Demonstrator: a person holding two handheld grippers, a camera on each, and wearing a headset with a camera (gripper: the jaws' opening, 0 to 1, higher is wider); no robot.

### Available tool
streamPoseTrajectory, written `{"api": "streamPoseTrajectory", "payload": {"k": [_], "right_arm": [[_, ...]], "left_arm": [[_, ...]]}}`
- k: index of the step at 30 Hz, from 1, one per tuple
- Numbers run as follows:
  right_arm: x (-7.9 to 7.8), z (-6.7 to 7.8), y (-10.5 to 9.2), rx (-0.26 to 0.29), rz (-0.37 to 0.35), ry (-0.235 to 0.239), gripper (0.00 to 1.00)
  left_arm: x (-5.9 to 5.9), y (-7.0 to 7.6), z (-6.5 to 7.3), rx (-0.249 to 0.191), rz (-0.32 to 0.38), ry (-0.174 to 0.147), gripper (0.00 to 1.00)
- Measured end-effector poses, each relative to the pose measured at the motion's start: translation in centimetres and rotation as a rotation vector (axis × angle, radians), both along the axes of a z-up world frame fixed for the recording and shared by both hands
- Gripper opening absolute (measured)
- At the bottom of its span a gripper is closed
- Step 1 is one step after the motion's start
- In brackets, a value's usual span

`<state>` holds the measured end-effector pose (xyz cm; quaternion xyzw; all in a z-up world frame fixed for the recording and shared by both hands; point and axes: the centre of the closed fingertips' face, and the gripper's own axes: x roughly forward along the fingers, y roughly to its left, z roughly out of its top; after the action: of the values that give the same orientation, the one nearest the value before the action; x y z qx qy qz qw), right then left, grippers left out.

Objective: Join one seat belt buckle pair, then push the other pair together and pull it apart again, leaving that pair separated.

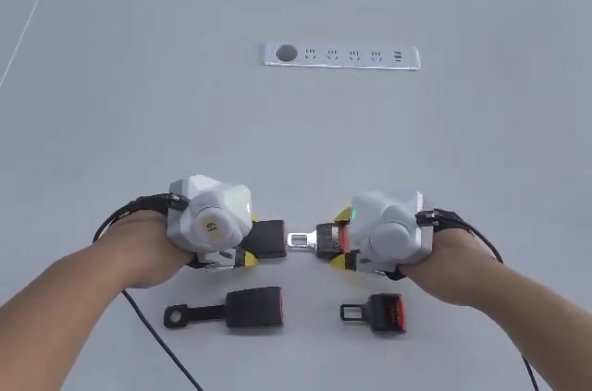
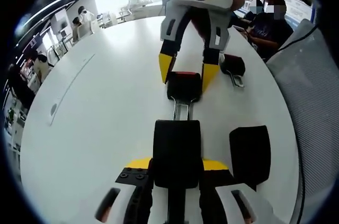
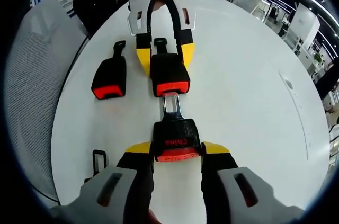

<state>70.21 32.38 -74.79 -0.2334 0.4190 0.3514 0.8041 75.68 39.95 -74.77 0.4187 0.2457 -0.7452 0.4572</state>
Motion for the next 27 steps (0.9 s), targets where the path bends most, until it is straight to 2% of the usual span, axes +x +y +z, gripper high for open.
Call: {"api": "streamPoseTrajectory", "payload": {"k": [8,11,14,17,24,27], "right_arm": [[0.5,0.0,0.0,-0.01,-0.001,-0.006,0.33],[0.8,0.3,0.8,0.022,-0.005,-0.012,0.32],[1.3,0.0,1.3,0.003,0.013,-0.031,0.32],[1.1,0.0,0.9,0.01,0.014,-0.026,0.32],[1.2,0.1,1.1,-0.012,0.05,-0.032,0.32],[1.2,0.0,1.1,-0.008,0.041,-0.034,0.32]], "left_arm": [[0.0,-0.1,0.0,0.004,0.004,0.009,0.34],[0.0,-0.1,-0.1,0.01,0.001,0.004,0.33],[0.1,-0.1,-0.1,0.01,0.002,0.002,0.34],[0.0,-0.1,-0.1,0.001,0.004,0.005,0.34],[-0.1,0.0,-0.1,0.002,0.001,0.006,0.33],[0.0,0.0,-0.1,-0.004,0.0,0.011,0.33]]}}
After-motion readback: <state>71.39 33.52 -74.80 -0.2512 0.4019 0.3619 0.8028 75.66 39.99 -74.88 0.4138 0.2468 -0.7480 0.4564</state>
